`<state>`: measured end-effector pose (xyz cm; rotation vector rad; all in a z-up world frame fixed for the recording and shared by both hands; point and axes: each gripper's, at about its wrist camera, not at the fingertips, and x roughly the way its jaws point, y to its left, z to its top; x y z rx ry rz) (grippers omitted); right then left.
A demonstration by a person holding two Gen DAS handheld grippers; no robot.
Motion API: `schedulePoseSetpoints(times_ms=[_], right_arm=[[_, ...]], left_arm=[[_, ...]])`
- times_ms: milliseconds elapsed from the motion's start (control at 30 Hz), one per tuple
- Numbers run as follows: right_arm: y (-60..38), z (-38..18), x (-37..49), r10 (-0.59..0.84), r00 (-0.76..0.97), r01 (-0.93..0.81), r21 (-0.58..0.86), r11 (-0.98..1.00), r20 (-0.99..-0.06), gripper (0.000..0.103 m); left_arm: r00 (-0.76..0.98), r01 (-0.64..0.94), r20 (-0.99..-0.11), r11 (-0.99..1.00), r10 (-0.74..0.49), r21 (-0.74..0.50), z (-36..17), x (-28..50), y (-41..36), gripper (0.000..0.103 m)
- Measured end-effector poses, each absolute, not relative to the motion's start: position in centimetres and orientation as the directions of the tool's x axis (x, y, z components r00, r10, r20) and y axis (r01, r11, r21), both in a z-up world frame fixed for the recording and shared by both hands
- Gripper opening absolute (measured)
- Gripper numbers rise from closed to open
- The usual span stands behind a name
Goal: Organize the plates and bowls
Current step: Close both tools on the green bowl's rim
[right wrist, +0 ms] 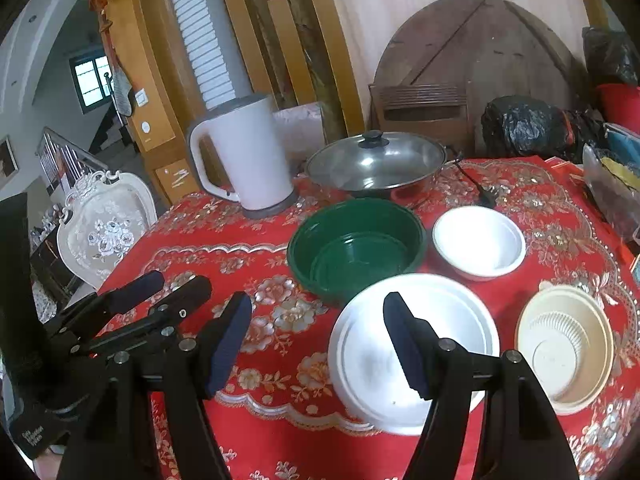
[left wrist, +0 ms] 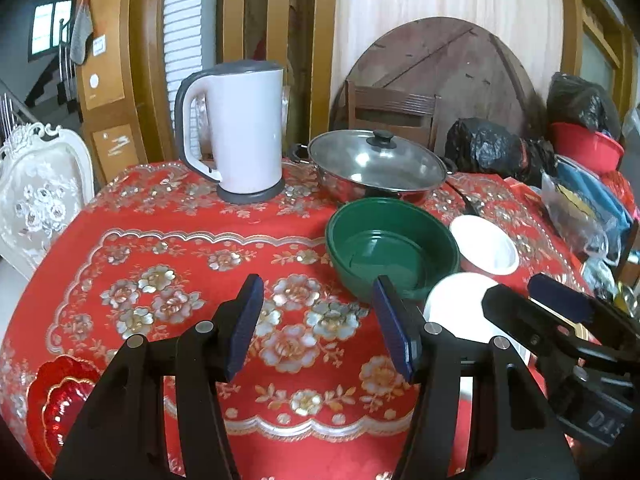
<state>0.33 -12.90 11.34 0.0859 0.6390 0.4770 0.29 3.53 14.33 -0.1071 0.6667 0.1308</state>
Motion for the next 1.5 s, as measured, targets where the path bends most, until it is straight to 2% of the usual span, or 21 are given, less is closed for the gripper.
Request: schedulePoseSetpoints(times_ms=[300, 800, 1067, 1500], right_arm=[[-13.0, 12.1, 4.1, 0.465, 0.681, -0.404, 0.241, 0.883, -0.566, 0.071], [-15.5, 8.5, 13.5, 0.565, 0.494, -0.322, 0.465, 0.825, -0.661, 0.072], [-15.8, 6.0, 15.4, 0.495, 0.450, -0.242, 0.432, 0.869, -0.744, 0.072], [-15.2, 3.5, 17.5, 0.497, 0.448, -0.234, 0.439, 0.867, -0.743, 0.072]], left_arm=[[0.737, -0.175, -0.675, 0.977, 0.046, -0.125, 13.5, 5.2, 3.7, 0.059], [0.632, -0.186, -0.775, 0.967, -0.019, -0.176, 9.7, 12.3, 3.7, 0.059], [0.590, -0.168, -0.805, 0.966, -0.061, -0.197, 8.1, 13.7, 4.0, 0.058], [0.507, -0.203, -0.858, 0.955, -0.085, -0.214, 5.2, 15.4, 4.2, 0.059]])
